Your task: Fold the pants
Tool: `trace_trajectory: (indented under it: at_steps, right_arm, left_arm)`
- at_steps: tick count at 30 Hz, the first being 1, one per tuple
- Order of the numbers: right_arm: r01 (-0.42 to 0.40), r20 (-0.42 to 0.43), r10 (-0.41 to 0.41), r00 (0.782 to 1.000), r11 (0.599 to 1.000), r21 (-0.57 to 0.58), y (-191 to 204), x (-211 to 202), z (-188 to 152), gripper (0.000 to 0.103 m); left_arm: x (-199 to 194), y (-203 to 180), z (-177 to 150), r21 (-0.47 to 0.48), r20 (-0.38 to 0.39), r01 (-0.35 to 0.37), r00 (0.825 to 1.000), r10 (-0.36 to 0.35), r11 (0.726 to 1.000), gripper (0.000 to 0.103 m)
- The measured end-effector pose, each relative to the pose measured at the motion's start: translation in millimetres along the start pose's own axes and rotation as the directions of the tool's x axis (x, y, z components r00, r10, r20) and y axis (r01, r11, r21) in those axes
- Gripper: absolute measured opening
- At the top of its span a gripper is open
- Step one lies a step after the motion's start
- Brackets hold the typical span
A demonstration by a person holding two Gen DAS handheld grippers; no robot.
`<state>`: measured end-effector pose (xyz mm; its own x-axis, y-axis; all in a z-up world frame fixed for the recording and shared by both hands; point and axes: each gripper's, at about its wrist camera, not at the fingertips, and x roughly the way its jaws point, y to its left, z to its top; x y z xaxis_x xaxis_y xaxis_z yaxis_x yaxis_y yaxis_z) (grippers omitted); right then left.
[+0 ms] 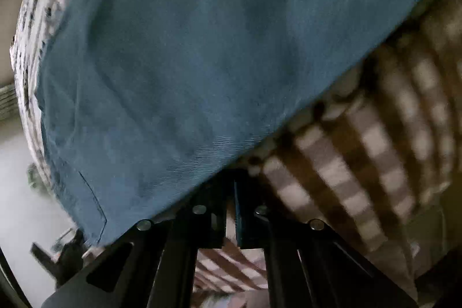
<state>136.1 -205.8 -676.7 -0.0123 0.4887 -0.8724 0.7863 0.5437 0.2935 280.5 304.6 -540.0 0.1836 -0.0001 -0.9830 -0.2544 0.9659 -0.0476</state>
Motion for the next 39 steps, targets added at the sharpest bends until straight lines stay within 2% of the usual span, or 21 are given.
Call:
trace_trajectory:
  at_steps: [2, 4, 5, 6, 7, 8, 9, 10, 11, 13, 17, 19, 22, 23, 26, 28, 30, 33, 34, 38, 39]
  right_arm:
    - [-0.081, -0.024, 0.082, 0.996, 0.996, 0.029, -8.2, -10.9, 1.2, 0.007]
    - [-0.118, -0.009, 0.118, 0.993, 0.992, 0.037, -17.6, -28.8, 3.1, 0.016]
    - [-0.143, 0.03, 0.141, 0.989, 0.989, 0.044, -26.1, -49.4, 5.9, 0.03]
    - [-0.15, 0.059, 0.147, 0.987, 0.987, 0.052, -33.5, -61.9, 8.4, 0.05]
    - [-0.153, 0.093, 0.146, 0.985, 0.986, 0.065, -45.9, -79.5, 12.8, 0.059]
    - [-0.158, 0.149, 0.144, 0.978, 0.984, 0.084, -60.6, -101.7, 20.9, 0.062]
    - [-0.159, 0.188, 0.138, 0.972, 0.982, 0.1, -71.4, -117.3, 27.8, 0.062]
    - [-0.162, 0.244, 0.128, 0.961, 0.979, 0.126, -88.5, -140.1, 39.0, 0.062]
    - [-0.164, 0.28, 0.119, 0.953, 0.976, 0.142, -99.9, -155.2, 46.9, 0.062]
    - [-0.141, 0.392, 0.056, 0.918, 0.971, 0.192, -136.9, -202.0, 73.6, 0.062]
    - [-0.09, 0.562, -0.103, 0.821, 0.948, 0.305, -208.3, -271.5, 123.8, 0.062]
    - [-0.089, 0.579, -0.14, 0.803, 0.933, 0.348, -249.6, -289.9, 151.5, 0.062]
    - [-0.091, 0.559, -0.154, 0.814, 0.918, 0.385, -290.1, -295.3, 196.3, 0.062]
    - [-0.073, 0.548, -0.17, 0.819, 0.916, 0.393, -299.1, -294.4, 207.3, 0.061]
    - [-0.014, 0.547, -0.196, 0.814, 0.934, 0.356, -307.0, -292.5, 231.2, 0.012]
    - [0.01, 0.566, -0.21, 0.797, 0.942, 0.335, -294.4, -291.3, 232.9, 0.009]
    - [0.028, 0.595, -0.216, 0.774, 0.951, 0.309, -284.9, -300.1, 225.5, 0.0]
    - [-0.008, 0.631, -0.195, 0.751, 0.953, 0.304, -285.9, -322.1, 209.5, 0.0]
    - [-0.028, 0.632, -0.175, 0.755, 0.954, 0.297, -285.0, -322.9, 207.9, 0.0]
    - [-0.185, 0.54, 0.013, 0.842, 0.946, 0.266, -300.7, -299.8, 220.4, 0.003]
    - [-0.195, 0.504, 0.031, 0.863, 0.941, 0.275, -301.3, -290.1, 226.8, 0.005]
  left_arm:
    - [-11.2, -2.9, 1.1, -0.002, 0.003, -0.02, 1.0, 0.02, 1.0, 0.013]
    - [-31.8, -12.5, -0.6, 0.003, 0.035, -0.067, 0.997, 0.067, 0.998, 0.016]
    - [-43.7, -21.5, -2.0, 0.016, 0.058, -0.066, 0.996, 0.065, 0.998, 0.017]
    - [-54.9, -34.2, -3.8, 0.037, 0.079, -0.065, 0.995, 0.062, 0.997, 0.026]
    - [-63.1, -48.9, -5.7, 0.061, 0.091, -0.066, 0.994, 0.061, 0.996, 0.043]
    - [-70.0, -65.4, -7.9, 0.083, 0.097, -0.055, 0.994, 0.047, 0.995, 0.053]
    - [-75.7, -86.6, -11.5, 0.103, 0.103, -0.033, 0.994, 0.022, 0.994, 0.077]
    - [-78.1, -108.1, -14.8, 0.126, 0.103, -0.005, 0.995, -0.008, 0.992, 0.087]
    - [-77.9, -125.9, -16.7, 0.15, 0.097, 0.019, 0.995, -0.034, 0.989, 0.088]
    - [-69.1, -175.4, -24.5, 0.217, 0.062, 0.051, 0.996, -0.066, 0.975, 0.088]
    - [-36.7, -271.9, -45.2, 0.316, -0.01, 0.086, 0.996, -0.087, 0.945, 0.088]
    - [-18.8, -319.1, -56.1, 0.363, -0.048, 0.104, 0.995, -0.093, 0.926, 0.088]
    - [1.1, -379.0, -71.4, 0.426, -0.103, 0.116, 0.991, -0.08, 0.897, 0.088]
    - [2.9, -389.5, -73.7, 0.435, -0.112, 0.118, 0.991, -0.076, 0.893, 0.088]
    - [5.2, -422.9, -82.2, 0.481, -0.121, 0.115, 0.991, -0.064, 0.869, 0.088]
    - [4.1, -437.6, -86.0, 0.51, -0.121, 0.107, 0.991, -0.052, 0.854, 0.088]
    - [2.1, -446.6, -86.7, 0.529, -0.118, 0.087, 0.993, -0.028, 0.844, 0.088]
    - [-1.5, -453.9, -86.3, 0.549, -0.112, 0.073, 0.994, -0.013, 0.833, 0.088]
    - [-1.9, -454.8, -85.5, 0.553, -0.113, 0.073, 0.994, -0.012, 0.83, 0.088]
    - [1.2, -454.5, -82.9, 0.552, -0.128, 0.069, 0.992, 0.003, 0.831, 0.088]
    - [1.8, -454.6, -84.6, 0.552, -0.125, 0.063, 0.992, 0.008, 0.832, 0.088]
